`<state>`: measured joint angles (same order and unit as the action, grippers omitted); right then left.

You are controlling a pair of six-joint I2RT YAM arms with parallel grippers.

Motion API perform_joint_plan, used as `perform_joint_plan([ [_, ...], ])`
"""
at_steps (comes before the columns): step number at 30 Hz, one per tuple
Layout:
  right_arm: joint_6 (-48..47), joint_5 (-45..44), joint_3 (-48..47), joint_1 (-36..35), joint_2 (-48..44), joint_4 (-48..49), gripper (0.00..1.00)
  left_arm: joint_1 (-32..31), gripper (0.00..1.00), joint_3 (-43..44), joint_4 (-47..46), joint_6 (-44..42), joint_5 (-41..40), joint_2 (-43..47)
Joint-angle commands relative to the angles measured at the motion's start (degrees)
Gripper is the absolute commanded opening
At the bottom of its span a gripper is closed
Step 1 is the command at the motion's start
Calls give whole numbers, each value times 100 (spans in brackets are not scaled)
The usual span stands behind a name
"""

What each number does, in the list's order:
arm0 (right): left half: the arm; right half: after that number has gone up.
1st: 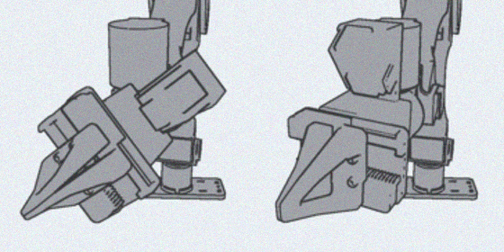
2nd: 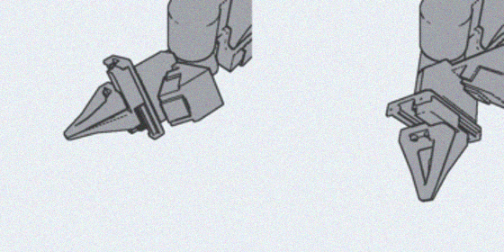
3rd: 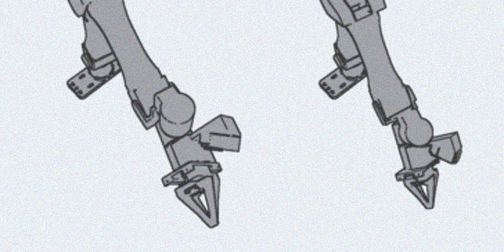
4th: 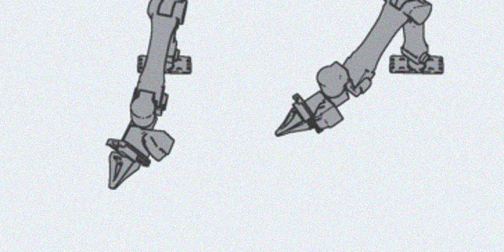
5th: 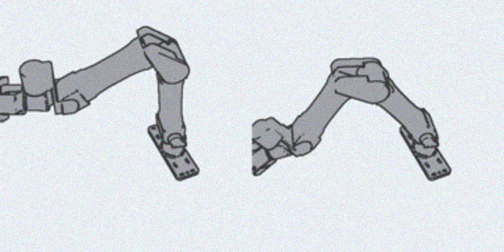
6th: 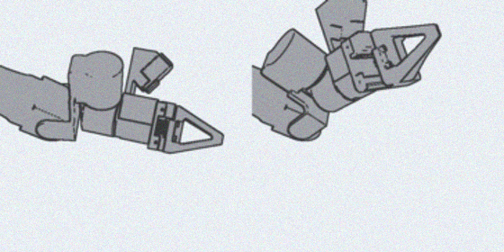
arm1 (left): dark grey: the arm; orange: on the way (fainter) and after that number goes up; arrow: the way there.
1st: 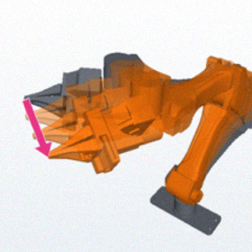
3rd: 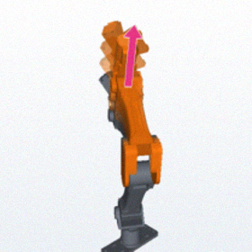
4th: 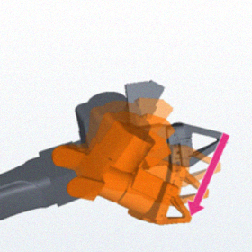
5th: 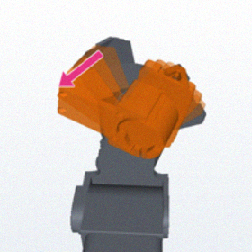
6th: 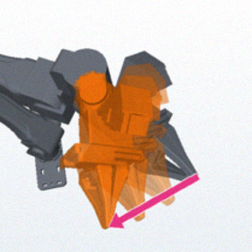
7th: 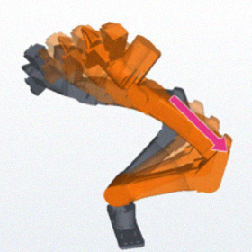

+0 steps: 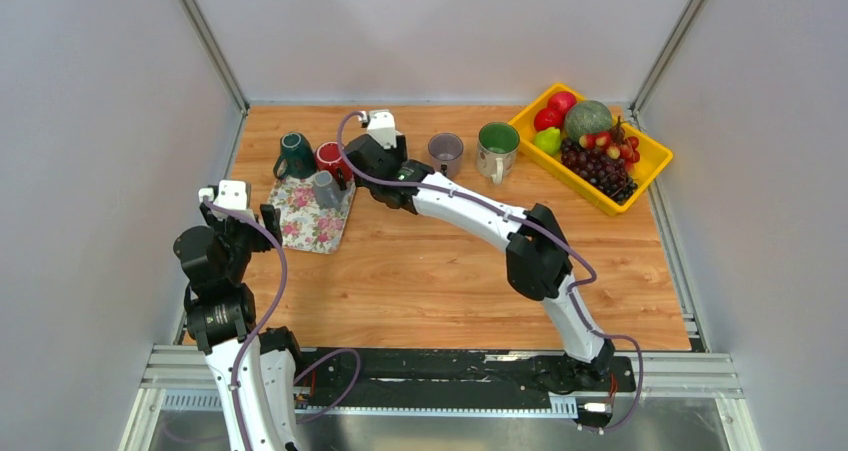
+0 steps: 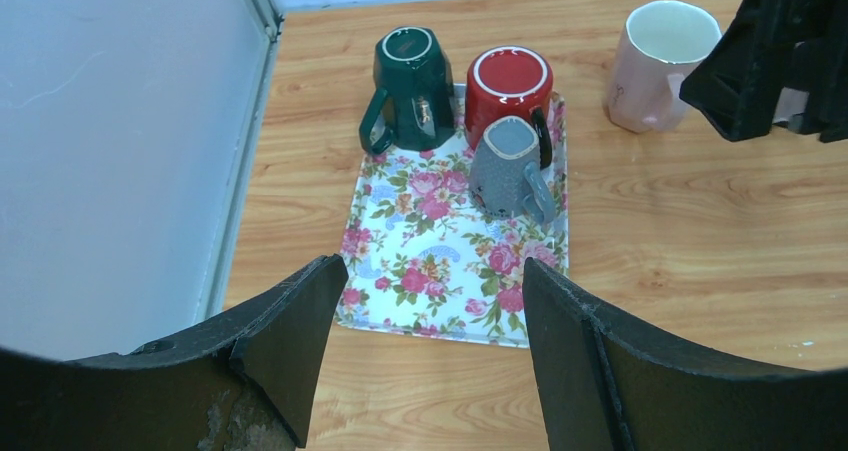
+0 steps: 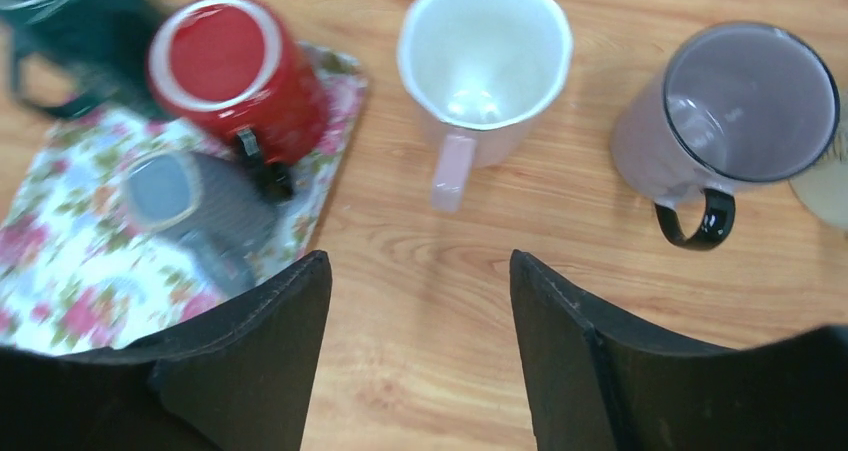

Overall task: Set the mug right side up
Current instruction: Turn over the cup on the tray.

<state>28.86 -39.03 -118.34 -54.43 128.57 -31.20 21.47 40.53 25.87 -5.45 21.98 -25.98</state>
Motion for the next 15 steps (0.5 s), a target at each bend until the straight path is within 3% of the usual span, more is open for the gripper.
perform_joint_plan([
  [1,-1419,1008,291,-289,-827,718,71,73,76,-4,-189,78,24,74],
  [6,-2817,2171,616,-384,-869,1055,74,72,77,10,-193,105,-57,99],
  [15,-3722,3134,514,-375,-301,1051,80,110,77,5,-236,145,-172,124],
])
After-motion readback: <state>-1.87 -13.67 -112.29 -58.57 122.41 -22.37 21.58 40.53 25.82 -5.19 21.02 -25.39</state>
